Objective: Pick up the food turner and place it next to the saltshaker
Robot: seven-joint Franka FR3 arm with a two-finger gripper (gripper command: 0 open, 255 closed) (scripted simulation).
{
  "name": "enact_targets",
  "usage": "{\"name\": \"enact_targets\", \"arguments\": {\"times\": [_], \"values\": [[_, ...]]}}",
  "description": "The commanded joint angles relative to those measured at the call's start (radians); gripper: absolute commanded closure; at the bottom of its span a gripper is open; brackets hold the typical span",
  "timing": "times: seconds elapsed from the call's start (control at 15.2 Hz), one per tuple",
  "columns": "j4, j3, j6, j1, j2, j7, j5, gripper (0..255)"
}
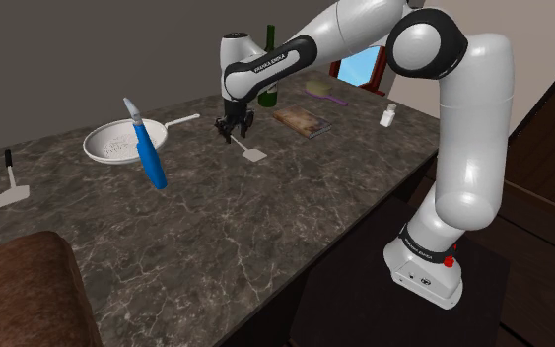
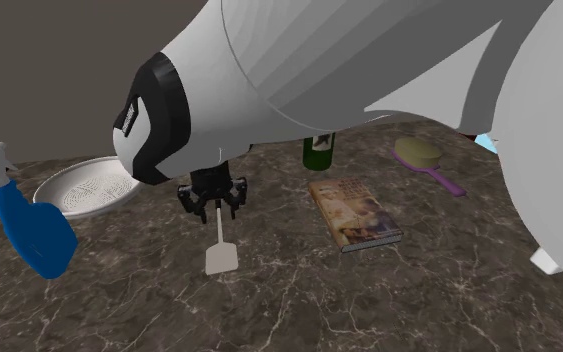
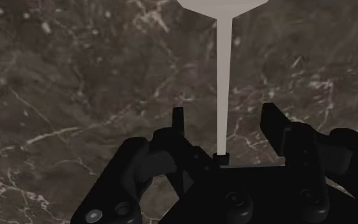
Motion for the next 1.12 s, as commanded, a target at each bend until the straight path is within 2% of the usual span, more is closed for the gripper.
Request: {"name": "enact_targets", "arguments": {"times": [0.0,0.53,1.06], "values": [[0.000,0.000,0.000,0.000,0.000,0.000,0.000,255],[0.000,0.000,0.000,0.000,0.000,0.000,0.000,255],[0.045,0.004,-0.089,-0.002,-0.044,-0.007,0.009,255]]}}
